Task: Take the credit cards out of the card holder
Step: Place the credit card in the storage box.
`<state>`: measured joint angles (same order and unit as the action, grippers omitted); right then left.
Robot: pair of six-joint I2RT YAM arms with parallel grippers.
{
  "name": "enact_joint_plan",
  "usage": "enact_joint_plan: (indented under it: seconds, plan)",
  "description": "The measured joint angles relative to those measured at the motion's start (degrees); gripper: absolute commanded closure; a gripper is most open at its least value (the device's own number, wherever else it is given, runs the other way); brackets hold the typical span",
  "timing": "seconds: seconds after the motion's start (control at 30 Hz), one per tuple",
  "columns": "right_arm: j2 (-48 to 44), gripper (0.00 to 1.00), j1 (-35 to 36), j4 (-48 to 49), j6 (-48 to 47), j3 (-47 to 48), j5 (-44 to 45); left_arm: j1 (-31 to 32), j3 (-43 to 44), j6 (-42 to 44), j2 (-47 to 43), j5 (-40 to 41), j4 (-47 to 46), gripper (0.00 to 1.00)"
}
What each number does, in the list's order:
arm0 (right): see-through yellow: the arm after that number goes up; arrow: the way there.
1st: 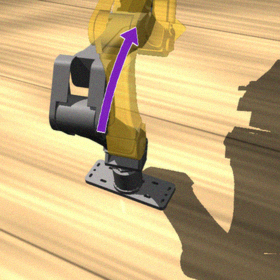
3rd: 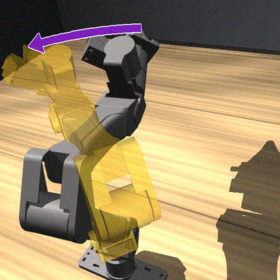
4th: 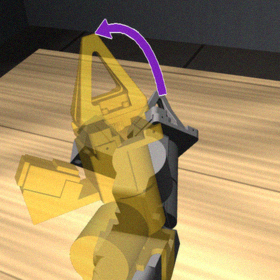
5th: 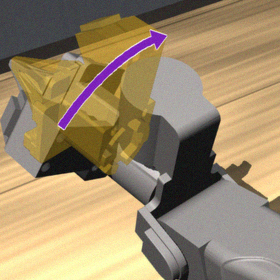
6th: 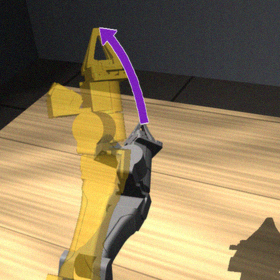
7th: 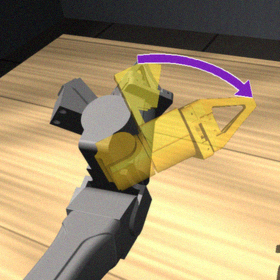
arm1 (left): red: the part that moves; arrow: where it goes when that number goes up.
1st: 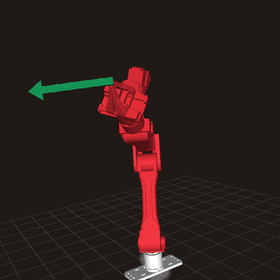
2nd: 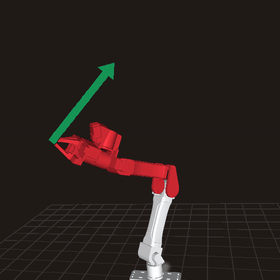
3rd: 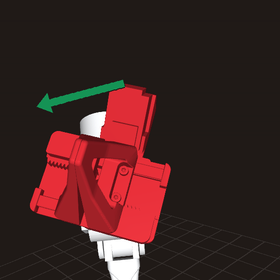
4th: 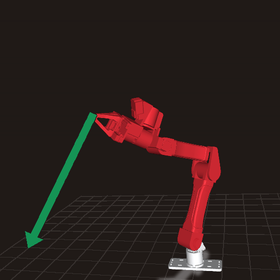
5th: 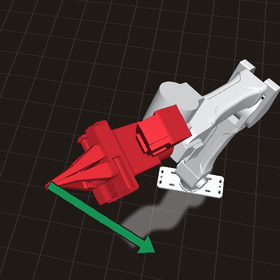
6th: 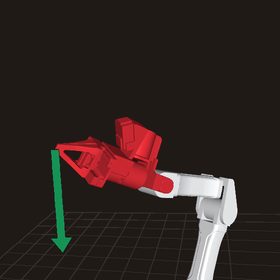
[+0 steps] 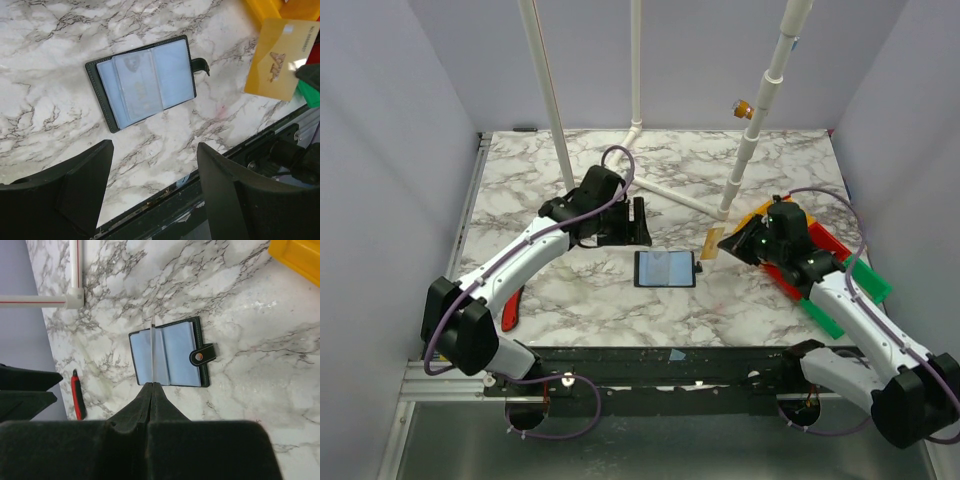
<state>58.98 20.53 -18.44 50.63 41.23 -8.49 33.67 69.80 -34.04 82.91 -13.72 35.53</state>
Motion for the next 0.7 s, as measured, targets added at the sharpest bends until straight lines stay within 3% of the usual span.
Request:
enact_joint_plan:
  seconds: [0.33, 0.7]
  plan:
    - [-7.7, 0.99, -0.7, -16.3, 3.3, 5.8, 12.5, 0.0, -3.7, 3.5, -3.0, -2.1, 1.5, 0.3]
    - [-8.8, 0.99, -1.9, -34.1, 6.4, 14.3, 27.5, 0.0, -5.6, 4.3, -4.4, -5.7, 1.8, 0.3]
